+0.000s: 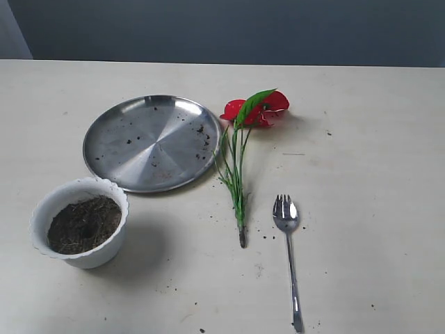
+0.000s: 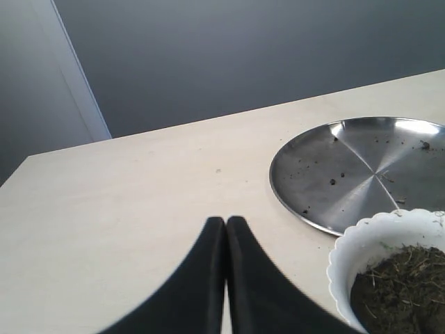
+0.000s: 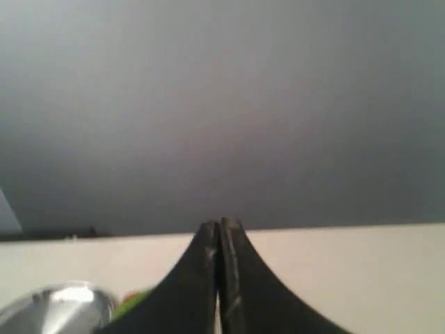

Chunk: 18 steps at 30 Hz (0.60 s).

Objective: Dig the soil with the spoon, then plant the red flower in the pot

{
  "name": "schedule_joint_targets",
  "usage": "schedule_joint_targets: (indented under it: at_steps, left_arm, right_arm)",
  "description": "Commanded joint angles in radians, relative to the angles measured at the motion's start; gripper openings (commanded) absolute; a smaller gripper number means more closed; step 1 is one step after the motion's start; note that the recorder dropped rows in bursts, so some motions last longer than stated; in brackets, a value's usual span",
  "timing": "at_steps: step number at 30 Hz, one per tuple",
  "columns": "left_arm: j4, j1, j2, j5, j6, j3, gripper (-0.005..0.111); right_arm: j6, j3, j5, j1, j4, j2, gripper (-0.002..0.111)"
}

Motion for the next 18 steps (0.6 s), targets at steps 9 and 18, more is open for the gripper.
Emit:
schedule_joint_targets:
  at_steps: [9, 18]
  left_arm:
    - [-0.001, -0.002, -0.004, -0.005, -0.005, 0.002, 0.0]
    - [-0.001, -0.002, -0.004, -0.005, -0.005, 0.002, 0.0]
  right_arm:
    - [-0.066, -0.318, 0.593, 0.194, -0.047, 0.642, -0.001]
    - [0.406, -0.318, 0.584, 0.573, -0.281, 0.816, -0.001]
